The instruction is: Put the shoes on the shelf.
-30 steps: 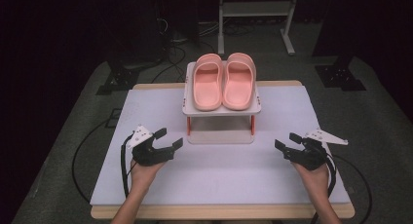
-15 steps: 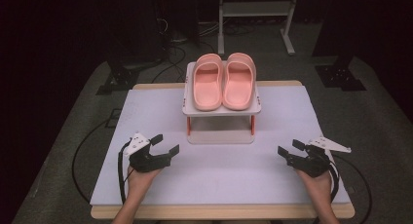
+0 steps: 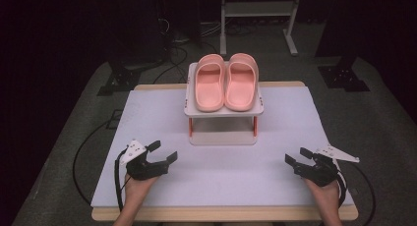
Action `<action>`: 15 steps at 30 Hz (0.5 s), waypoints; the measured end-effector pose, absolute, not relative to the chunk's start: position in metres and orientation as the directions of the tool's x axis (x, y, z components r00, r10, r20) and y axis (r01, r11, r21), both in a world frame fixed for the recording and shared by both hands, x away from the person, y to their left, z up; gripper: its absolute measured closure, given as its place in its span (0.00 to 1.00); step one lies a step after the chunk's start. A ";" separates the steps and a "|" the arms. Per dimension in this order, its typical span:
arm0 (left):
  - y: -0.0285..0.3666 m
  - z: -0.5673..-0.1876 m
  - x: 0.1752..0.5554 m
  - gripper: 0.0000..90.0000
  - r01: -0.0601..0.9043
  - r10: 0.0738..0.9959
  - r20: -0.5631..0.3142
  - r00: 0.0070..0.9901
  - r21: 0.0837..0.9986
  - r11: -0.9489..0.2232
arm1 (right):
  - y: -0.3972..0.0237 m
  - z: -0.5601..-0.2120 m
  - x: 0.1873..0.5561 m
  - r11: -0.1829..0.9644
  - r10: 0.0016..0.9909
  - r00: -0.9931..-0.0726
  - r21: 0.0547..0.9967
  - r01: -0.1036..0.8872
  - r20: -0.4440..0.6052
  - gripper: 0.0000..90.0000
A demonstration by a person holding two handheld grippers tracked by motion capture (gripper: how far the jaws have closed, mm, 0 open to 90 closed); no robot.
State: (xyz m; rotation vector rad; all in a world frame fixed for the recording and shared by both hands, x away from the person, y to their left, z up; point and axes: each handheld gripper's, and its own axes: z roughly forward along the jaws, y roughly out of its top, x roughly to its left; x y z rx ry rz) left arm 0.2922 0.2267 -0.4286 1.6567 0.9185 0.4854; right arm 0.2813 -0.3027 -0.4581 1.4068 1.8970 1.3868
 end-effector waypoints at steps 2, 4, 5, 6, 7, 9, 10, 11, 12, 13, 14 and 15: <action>0.228 -0.430 0.290 0.18 0.314 0.780 -0.142 0.610 0.947 -0.073 | -0.304 -0.460 0.279 0.007 0.882 -0.415 0.875 0.484 0.222 0.29; 0.228 -0.430 0.289 0.17 0.313 0.779 -0.144 0.610 0.947 -0.070 | -0.304 -0.461 0.277 0.005 0.882 -0.415 0.876 0.482 0.224 0.29; 0.229 -0.432 0.287 0.17 0.310 0.780 -0.138 0.610 0.948 -0.075 | -0.304 -0.461 0.276 0.006 0.882 -0.415 0.875 0.484 0.223 0.29; 0.229 -0.432 0.286 0.17 0.305 0.781 -0.131 0.611 0.949 -0.079 | -0.304 -0.462 0.275 0.009 0.883 -0.415 0.877 0.481 0.218 0.29; 0.229 -0.434 0.285 0.17 0.307 0.781 -0.136 0.610 0.949 -0.075 | -0.304 -0.462 0.273 0.011 0.884 -0.415 0.879 0.477 0.215 0.29; 0.230 -0.437 0.284 0.16 0.308 0.780 -0.140 0.609 0.949 -0.071 | -0.304 -0.463 0.270 0.020 0.885 -0.418 0.881 0.472 0.204 0.28; 0.231 -0.439 0.283 0.15 0.315 0.783 -0.147 0.604 0.947 -0.065 | -0.304 -0.464 0.268 0.030 0.887 -0.422 0.886 0.463 0.190 0.28; 0.232 -0.441 0.283 0.15 0.319 0.782 -0.156 0.603 0.946 -0.057 | -0.304 -0.465 0.265 0.030 0.887 -0.423 0.890 0.456 0.186 0.27; 0.233 -0.443 0.282 0.14 0.323 0.783 -0.161 0.601 0.945 -0.053 | -0.304 -0.465 0.263 0.029 0.886 -0.425 0.893 0.450 0.186 0.27; 0.233 -0.444 0.281 0.14 0.322 0.784 -0.154 0.602 0.945 -0.061 | -0.304 -0.466 0.261 0.026 0.885 -0.427 0.896 0.443 0.185 0.27; 0.233 -0.445 0.281 0.14 0.322 0.785 -0.153 0.601 0.945 -0.063 | -0.305 -0.466 0.258 0.023 0.885 -0.426 0.897 0.441 0.186 0.26; 0.233 -0.445 0.281 0.14 0.322 0.785 -0.153 0.601 0.945 -0.063 | -0.305 -0.467 0.257 0.019 0.884 -0.428 0.900 0.435 0.188 0.26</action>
